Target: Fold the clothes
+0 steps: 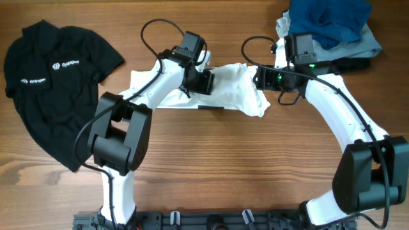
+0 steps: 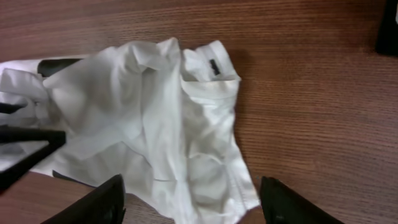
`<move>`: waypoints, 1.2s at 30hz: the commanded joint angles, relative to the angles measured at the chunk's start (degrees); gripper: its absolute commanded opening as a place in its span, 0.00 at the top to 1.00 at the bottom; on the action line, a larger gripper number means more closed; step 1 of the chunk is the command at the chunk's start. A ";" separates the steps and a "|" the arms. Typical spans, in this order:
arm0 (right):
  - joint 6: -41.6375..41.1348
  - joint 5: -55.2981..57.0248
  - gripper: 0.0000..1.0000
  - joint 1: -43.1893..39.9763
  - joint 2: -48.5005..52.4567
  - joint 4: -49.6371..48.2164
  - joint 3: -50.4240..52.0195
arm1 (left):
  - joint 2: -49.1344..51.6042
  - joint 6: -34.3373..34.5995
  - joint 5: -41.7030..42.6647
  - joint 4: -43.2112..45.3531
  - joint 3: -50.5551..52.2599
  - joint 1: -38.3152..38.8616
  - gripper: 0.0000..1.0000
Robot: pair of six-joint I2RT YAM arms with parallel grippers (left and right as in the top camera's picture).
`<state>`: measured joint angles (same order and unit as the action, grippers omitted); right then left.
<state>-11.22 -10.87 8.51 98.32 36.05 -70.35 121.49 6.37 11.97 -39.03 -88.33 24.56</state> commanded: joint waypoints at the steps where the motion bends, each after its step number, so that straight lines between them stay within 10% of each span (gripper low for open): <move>1: 0.63 0.59 0.23 -0.13 0.74 0.22 -0.46 | 0.02 0.33 -1.77 -1.07 0.22 -1.27 0.00; 36: -1.38 -25.40 0.10 0.31 21.77 -10.54 -0.46 | -23.32 3.10 -3.30 -22.29 -4.98 -15.91 0.00</move>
<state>-11.92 -28.16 8.40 115.46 24.73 -72.03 99.02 8.75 8.82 -60.90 -92.97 9.50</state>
